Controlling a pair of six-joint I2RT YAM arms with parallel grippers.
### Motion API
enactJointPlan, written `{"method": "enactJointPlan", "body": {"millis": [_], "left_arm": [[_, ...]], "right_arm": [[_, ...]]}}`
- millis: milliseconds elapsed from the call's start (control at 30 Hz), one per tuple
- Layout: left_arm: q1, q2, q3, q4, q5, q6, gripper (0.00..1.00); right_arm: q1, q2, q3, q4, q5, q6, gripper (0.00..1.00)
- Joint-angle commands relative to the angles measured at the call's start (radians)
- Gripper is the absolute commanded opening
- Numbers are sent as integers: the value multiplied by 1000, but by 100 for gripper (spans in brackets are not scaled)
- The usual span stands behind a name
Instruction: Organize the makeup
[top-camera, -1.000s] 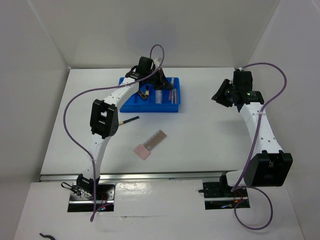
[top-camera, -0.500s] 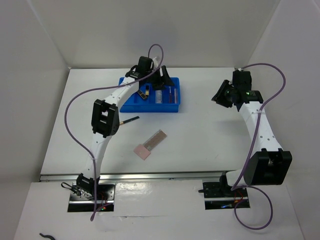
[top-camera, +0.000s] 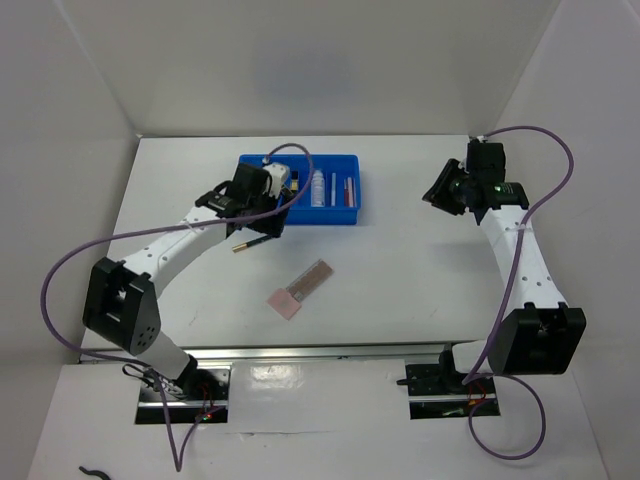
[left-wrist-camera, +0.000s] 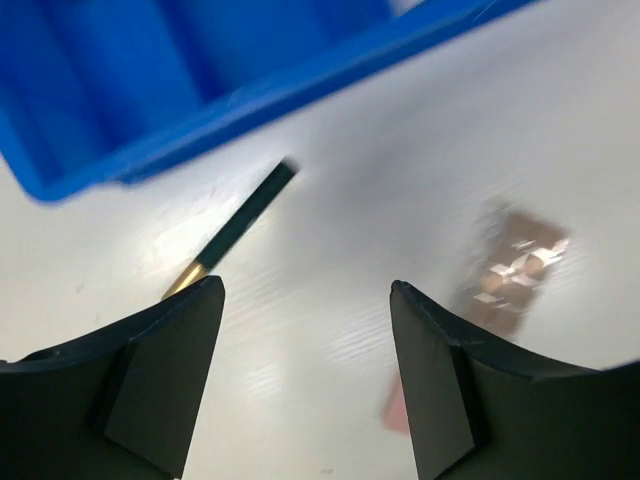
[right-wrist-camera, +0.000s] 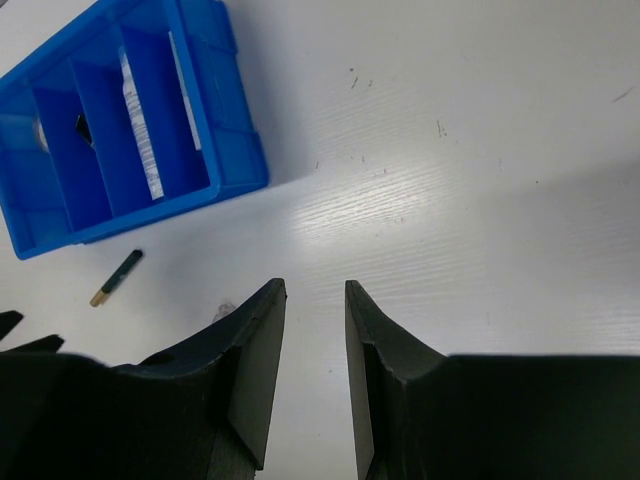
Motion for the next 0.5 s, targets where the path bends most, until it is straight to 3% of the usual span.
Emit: {"method": "enactJointPlan", "body": {"millis": [0,167,467], "left_arm": [[51,-1,-144,76,-127,92,80],[80,-26,-265,170,-120,133,79],[114,101,-254,257,-110,142,74]], "right_arm": [[-5,-40,-8,2,-17,-8,38],[-5,-40,-8,2,-17,-8,38],[-5,-49,-17,11,-26,-8,38]]}}
